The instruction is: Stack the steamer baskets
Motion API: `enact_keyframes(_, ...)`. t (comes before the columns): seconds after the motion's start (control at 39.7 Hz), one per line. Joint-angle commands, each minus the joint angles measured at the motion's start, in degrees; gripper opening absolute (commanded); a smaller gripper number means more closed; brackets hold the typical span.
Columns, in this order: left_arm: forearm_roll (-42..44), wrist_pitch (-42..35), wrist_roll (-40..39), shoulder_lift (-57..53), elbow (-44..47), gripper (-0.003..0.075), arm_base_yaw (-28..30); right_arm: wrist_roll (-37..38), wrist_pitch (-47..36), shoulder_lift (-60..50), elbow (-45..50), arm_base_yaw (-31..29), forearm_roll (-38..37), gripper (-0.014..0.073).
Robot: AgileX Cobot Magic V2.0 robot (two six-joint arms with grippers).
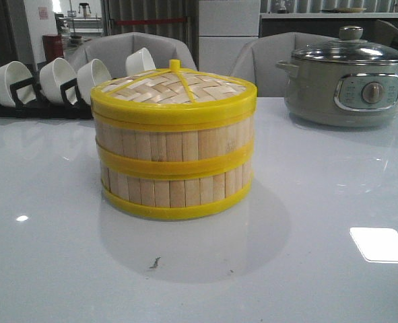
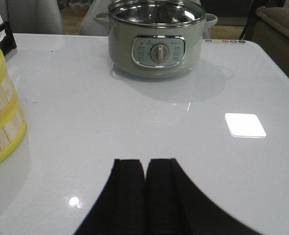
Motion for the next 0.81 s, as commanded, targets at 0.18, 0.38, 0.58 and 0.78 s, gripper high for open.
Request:
enact_keyframes(0.18, -0.2, -4.9, -0.3, 0.7, -1.6, 0.0085, -0.3, -0.1, -4.8, 0.3, -1.6, -0.2, 0.0, 0.0027)
enact_keyframes(0.38, 1.7, -7.8, -0.3, 0.2, -1.6, 0.0085, -0.3, -0.1, -4.8, 0.3, -1.6, -0.2, 0.0, 0.0027)
enact_keyframes(0.58, 3.2, -11.0, -0.3, -2.3, 1.4, 0.0085, 2.0, -0.1, -4.7, 0.3, -1.6, -0.2, 0.0, 0.0027)
enact_keyframes(0.78, 1.2, -22.4, -0.3, -7.8, 12.9, 0.0085, 4.6, -0.1, -4.7, 0.3, -1.6, -0.2, 0.0, 0.0027)
